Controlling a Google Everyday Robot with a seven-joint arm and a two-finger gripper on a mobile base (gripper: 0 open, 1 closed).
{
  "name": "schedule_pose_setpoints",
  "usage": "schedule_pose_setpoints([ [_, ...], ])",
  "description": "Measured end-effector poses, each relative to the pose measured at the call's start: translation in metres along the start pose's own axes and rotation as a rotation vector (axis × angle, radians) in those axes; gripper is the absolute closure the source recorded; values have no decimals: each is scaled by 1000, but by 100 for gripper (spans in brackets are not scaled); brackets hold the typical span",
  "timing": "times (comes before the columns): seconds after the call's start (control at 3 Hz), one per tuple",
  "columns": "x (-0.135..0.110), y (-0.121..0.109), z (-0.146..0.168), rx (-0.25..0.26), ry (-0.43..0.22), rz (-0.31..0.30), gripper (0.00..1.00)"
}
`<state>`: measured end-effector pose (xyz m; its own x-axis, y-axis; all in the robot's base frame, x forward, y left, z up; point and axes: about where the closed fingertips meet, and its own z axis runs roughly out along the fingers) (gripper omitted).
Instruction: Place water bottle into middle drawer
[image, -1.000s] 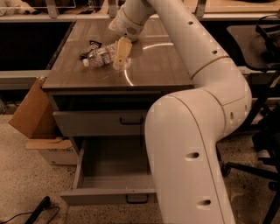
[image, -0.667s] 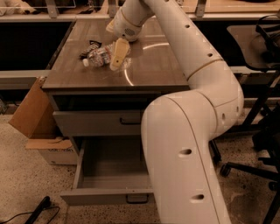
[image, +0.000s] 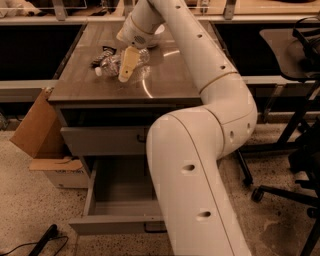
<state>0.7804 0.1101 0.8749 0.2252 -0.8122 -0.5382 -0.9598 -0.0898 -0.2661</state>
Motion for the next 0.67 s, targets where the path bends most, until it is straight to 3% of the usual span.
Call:
schedule_pose_setpoints([
  [0.67,14,-7,20,8,23,103,2],
])
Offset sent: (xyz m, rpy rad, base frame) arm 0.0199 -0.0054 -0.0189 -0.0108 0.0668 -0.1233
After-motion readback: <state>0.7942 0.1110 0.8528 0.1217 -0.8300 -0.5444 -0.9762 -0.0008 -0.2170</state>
